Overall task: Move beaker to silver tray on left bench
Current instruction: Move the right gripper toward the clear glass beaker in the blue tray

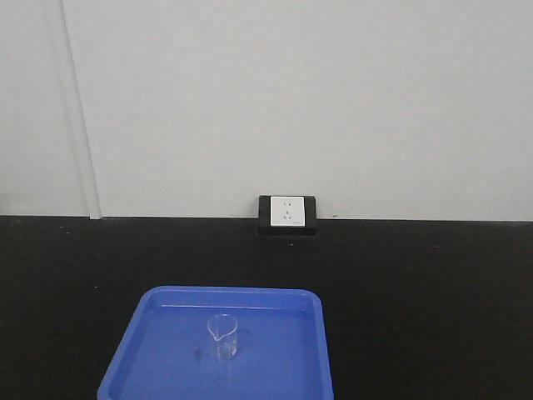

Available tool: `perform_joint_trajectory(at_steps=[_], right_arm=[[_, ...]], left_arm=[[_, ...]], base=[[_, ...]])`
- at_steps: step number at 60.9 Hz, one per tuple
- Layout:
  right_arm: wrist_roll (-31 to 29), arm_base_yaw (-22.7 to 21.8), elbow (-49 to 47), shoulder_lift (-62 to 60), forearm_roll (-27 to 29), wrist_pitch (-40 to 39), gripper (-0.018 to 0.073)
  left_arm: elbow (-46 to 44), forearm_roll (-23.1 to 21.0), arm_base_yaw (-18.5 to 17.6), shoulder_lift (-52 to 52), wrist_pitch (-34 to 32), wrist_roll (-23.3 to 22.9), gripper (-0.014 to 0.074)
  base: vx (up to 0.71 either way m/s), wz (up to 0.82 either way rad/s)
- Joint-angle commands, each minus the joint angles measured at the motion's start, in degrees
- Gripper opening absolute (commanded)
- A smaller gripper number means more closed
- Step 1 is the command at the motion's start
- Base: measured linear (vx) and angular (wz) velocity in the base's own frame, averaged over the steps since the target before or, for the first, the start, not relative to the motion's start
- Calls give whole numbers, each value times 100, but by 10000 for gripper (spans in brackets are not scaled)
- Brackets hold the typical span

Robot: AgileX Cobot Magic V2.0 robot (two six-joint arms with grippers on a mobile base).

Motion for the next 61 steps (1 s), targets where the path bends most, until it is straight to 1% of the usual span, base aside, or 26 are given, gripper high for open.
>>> perform_joint_trajectory(at_steps=[1, 8, 20, 24, 31, 37, 40, 48, 61], right_arm=[[0, -35, 29, -63, -39, -528, -11], [-5, -35, 29, -63, -53, -640, -11], [-86, -35, -162, -35, -127, -1816, -11], [-233, -35, -496, 103, -192, -1925, -11], [-796, -35, -1283, 961, -192, -1925, -11], [-1048, -35, -1947, 1924, -192, -1972, -11], [-1089, -35, -2185, 2522, -192, -2044, -11], [-1080, -35, -2648, 3641, -192, -2338, -11], [-1035, -35, -2702, 5119, -171, -2954, -10]], left_arm=[[114, -24, -37, -34, -474, -11, 1], [114, -24, -37, -34, -474, -11, 1], [114, -24, -37, -34, -474, -11, 1], [114, -24, -37, -34, -474, -11, 1], [114, -24, -37, -34, -474, -11, 1], [114, -24, -37, -34, -474, -11, 1], [114, -24, -37, -34, -474, -11, 1], [114, -24, -37, -34, -474, -11, 1], [114, -24, -37, -34, -474, -11, 1]], base=[[0, 0], [0, 0], [0, 0], [0, 0], [0, 0], [0, 0], [0, 0], [0, 0], [0, 0]])
